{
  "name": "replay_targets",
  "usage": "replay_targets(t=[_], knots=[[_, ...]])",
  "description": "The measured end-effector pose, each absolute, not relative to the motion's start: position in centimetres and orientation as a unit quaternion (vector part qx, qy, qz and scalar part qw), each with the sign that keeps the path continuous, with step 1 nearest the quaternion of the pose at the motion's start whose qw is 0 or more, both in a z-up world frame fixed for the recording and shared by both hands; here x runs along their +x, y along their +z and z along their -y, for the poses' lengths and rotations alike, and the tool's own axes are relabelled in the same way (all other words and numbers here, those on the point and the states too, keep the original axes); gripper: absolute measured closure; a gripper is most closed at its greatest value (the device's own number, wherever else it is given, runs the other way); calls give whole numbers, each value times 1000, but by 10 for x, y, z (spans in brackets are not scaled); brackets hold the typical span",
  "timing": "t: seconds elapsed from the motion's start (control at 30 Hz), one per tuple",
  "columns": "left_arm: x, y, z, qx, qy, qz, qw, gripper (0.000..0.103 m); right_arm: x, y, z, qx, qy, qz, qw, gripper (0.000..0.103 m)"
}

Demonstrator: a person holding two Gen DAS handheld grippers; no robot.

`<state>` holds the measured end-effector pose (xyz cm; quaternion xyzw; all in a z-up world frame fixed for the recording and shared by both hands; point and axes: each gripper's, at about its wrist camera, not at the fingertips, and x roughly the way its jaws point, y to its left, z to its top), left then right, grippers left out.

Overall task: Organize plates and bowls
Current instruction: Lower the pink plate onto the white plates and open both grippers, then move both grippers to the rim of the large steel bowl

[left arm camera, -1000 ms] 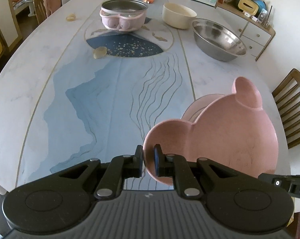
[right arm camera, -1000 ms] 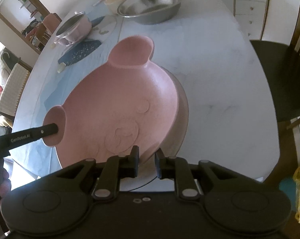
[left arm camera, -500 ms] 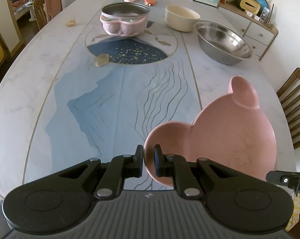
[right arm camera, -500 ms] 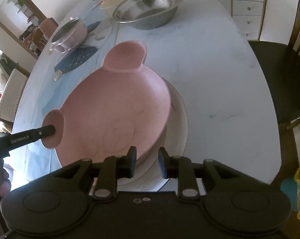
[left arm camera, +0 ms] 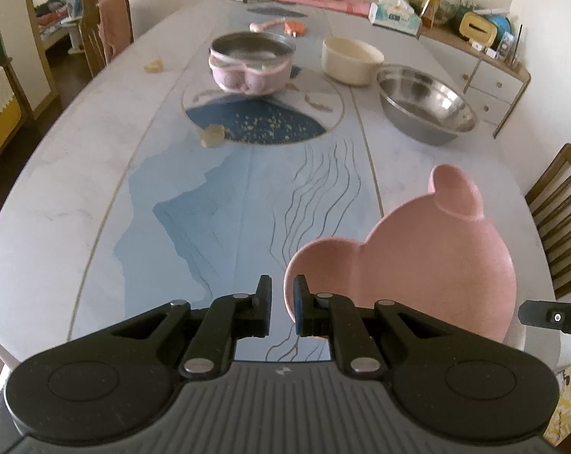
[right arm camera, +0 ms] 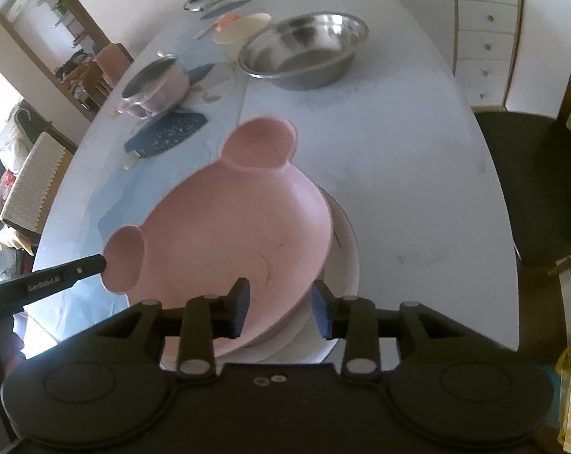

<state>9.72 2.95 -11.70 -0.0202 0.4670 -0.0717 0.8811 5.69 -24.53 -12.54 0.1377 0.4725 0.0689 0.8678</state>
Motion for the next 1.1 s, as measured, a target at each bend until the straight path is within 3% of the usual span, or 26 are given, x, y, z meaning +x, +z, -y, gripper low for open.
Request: replay_targets(t=[0.2,0.43,0.53,0.6,0.67,0.87,1.1], knots=[[85,-91,-24,-23,-84,-435,896,92,54,-110,240,118,85,-453,880,60],[74,-60,-5,-22,-110,-399,910,91,50,-84,235,101,108,-418,896,48],[71,-50,3,-21,-119,-389,913,76,47,-74,235,92,113,-404,903,41],[70,-45,8,-20,-120,-381,916,52,46,-67,234,89,118,-397,906,39],[68,-38,13,-22,-122,-369,921,43,47,-61,234,88,120,-392,908,35],[75,-25,26,-23,-128,-358,925,29,52,-42,239,72,116,-367,920,23],[97,-14,44,-2,-153,-346,926,25,69,-26,244,47,87,-341,935,5]])
